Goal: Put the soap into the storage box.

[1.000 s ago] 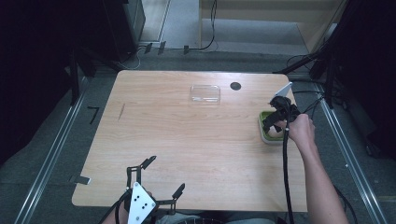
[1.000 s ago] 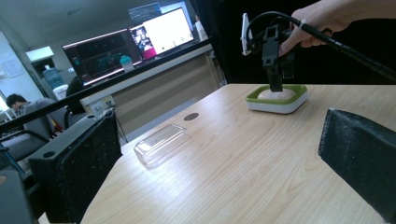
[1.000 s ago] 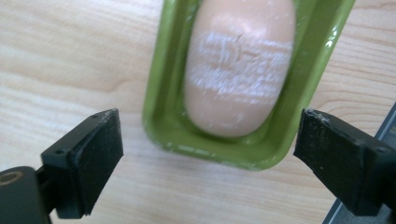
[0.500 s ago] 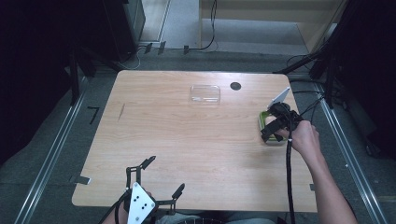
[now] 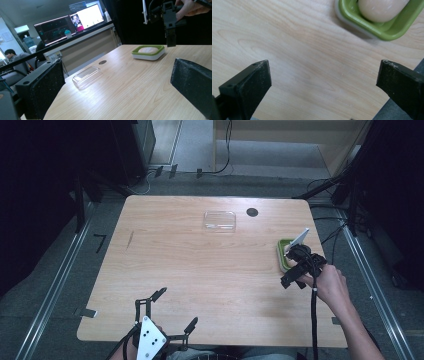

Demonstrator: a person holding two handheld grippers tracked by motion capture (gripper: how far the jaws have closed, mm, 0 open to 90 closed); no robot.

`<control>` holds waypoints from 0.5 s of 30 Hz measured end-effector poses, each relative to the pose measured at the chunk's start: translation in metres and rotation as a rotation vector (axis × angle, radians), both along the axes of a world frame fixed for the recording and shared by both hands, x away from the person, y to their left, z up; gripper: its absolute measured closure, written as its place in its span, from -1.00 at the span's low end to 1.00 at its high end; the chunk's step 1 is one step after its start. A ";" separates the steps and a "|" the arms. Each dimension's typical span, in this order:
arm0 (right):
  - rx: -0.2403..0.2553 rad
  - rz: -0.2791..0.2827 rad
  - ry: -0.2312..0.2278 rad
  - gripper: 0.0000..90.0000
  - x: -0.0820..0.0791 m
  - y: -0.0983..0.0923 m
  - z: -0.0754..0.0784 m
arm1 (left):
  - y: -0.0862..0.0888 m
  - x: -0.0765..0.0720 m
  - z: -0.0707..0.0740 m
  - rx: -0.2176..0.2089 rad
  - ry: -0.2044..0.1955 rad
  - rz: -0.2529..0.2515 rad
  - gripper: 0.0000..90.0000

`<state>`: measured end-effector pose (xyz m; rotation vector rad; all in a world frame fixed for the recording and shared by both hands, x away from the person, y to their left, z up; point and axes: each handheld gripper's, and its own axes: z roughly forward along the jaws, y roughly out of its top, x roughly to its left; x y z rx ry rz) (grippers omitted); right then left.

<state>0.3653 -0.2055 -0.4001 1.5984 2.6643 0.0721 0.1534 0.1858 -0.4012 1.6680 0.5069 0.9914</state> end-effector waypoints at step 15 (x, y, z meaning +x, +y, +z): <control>-0.020 0.060 0.045 -1.00 -0.043 -0.003 -0.031 | -0.001 0.000 0.000 0.003 -0.001 -0.004 -1.00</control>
